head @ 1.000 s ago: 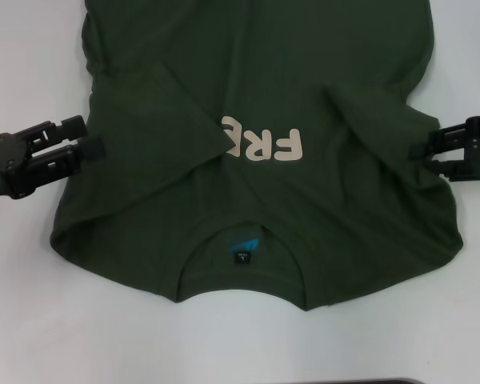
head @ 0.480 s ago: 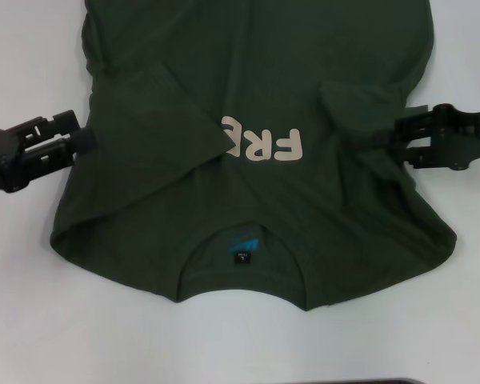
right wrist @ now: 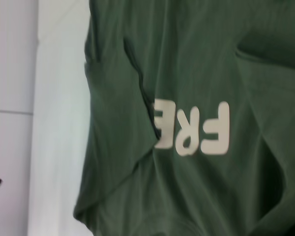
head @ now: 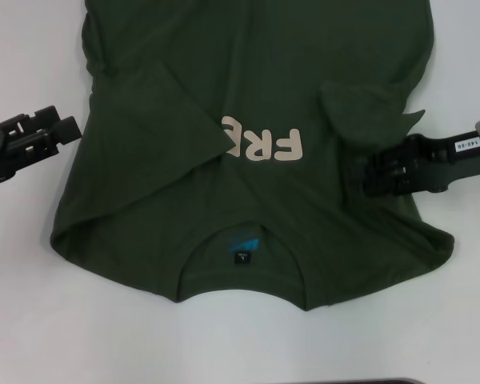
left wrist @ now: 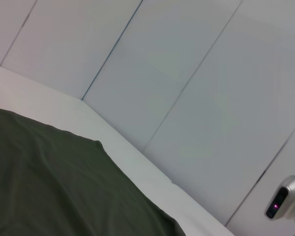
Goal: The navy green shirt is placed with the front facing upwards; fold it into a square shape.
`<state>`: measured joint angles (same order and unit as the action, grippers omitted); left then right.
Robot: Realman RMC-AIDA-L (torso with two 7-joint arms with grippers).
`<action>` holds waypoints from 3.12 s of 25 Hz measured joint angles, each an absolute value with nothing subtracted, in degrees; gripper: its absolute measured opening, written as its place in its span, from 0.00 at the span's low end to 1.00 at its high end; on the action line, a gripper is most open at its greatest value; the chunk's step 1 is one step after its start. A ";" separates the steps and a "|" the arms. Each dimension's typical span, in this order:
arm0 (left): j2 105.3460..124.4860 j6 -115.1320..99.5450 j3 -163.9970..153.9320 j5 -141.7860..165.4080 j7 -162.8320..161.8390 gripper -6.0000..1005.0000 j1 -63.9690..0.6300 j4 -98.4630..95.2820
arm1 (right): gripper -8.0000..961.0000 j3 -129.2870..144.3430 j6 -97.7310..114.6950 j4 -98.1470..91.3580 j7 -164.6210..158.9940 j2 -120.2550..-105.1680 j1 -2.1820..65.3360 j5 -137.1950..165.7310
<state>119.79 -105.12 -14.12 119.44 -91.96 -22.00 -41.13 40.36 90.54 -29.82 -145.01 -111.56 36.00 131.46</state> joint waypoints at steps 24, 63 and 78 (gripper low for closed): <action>119.69 -104.57 -13.74 119.44 -93.51 0.71 -22.02 -41.14 | 0.52 33.62 94.91 -35.62 -143.96 -106.04 31.88 131.48; 119.57 -104.59 -13.00 118.65 -94.22 0.71 -22.38 -41.13 | 0.51 34.62 86.95 -31.82 -146.57 -108.15 31.98 132.84; 119.69 -104.58 -13.01 118.65 -94.22 0.72 -22.50 -41.01 | 0.52 33.92 80.51 -31.19 -145.93 -112.22 34.24 133.41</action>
